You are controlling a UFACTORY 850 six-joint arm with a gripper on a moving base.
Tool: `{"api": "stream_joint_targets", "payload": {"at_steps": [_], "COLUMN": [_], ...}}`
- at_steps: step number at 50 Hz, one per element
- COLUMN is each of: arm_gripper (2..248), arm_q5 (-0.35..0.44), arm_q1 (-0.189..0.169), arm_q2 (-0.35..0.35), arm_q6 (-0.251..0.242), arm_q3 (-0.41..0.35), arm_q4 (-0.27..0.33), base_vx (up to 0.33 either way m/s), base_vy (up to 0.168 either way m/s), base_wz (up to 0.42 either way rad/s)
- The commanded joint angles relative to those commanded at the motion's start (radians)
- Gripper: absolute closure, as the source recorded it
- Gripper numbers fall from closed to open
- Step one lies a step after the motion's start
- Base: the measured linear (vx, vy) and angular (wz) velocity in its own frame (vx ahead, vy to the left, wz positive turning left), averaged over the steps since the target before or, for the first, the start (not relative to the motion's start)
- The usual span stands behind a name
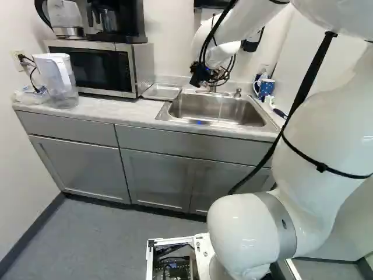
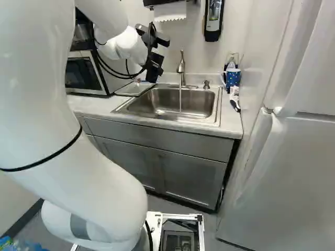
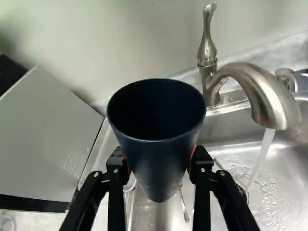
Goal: Rinse the cup and place it in the tray
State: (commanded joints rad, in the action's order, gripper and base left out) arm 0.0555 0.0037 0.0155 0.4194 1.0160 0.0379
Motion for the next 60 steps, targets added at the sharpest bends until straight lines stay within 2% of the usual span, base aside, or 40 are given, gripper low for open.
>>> {"api": "stream_joint_targets", "payload": {"at_steps": [29, 48, 60], "arm_gripper": [125, 125, 125], "arm_q5": [0.0, 0.0, 0.0], "arm_q1": [0.0, 0.001, 0.026], "arm_q2": [0.0, -0.001, -0.034], "arm_q6": [-0.305, -0.305, -0.305], "arm_q3": [0.0, 0.001, 0.034], "arm_q4": [0.0, 0.0, 0.0], "base_vx": [0.0, 0.0, 0.0], "base_vy": [0.0, 0.0, 0.0], "base_wz": [0.0, 0.0, 0.0]}}
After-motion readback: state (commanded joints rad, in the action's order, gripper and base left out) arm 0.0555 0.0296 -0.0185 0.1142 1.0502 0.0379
